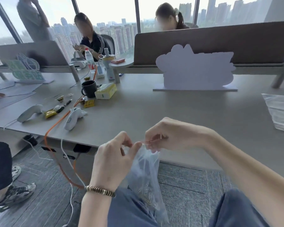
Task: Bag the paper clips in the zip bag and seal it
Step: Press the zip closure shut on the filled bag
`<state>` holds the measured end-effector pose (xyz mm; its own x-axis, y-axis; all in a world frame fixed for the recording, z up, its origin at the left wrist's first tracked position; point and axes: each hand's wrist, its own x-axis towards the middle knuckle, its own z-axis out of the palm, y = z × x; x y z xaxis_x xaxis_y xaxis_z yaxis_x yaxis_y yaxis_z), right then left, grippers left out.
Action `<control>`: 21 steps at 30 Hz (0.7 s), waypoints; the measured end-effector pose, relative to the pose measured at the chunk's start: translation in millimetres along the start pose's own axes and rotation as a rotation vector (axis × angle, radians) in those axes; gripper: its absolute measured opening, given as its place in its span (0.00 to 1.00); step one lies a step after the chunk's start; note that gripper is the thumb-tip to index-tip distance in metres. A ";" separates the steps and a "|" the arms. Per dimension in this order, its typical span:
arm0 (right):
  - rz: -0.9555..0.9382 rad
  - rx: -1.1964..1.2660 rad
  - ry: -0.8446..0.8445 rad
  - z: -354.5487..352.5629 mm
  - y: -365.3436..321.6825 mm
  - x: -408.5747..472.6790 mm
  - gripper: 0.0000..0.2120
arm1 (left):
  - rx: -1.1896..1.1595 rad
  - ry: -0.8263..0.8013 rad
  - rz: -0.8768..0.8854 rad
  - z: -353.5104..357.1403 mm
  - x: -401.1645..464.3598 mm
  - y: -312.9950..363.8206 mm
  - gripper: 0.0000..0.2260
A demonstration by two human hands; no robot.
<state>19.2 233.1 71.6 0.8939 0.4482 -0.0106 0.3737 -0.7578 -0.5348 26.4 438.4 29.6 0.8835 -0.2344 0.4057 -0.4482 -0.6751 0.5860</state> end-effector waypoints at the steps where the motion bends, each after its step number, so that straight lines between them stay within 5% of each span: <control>1: 0.000 0.014 0.024 -9.5 -4.4 -7.7 0.04 | -0.013 -0.017 0.019 -4.3 3.8 6.0 0.16; 6: 0.058 0.064 0.180 -48.4 -20.3 -49.6 0.04 | -0.035 -0.110 0.146 -15.6 21.1 42.4 0.17; 13: 0.141 0.077 0.392 -92.2 -25.0 -106.7 0.04 | -0.163 -0.451 0.297 0.6 48.3 82.4 0.17; 16: 0.157 0.054 0.424 -111.9 -28.8 -132.0 0.05 | -0.184 -0.555 0.339 8.9 60.2 96.9 0.10; 21: 0.181 0.061 0.548 -131.4 -23.5 -166.9 0.03 | -0.072 -0.534 0.394 22.1 80.6 113.6 0.04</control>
<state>-106.2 113.8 196.9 0.9461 -0.0089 0.3237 0.2026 -0.7636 -0.6131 49.7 327.3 113.4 0.5899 -0.7806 0.2066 -0.7426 -0.4240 0.5185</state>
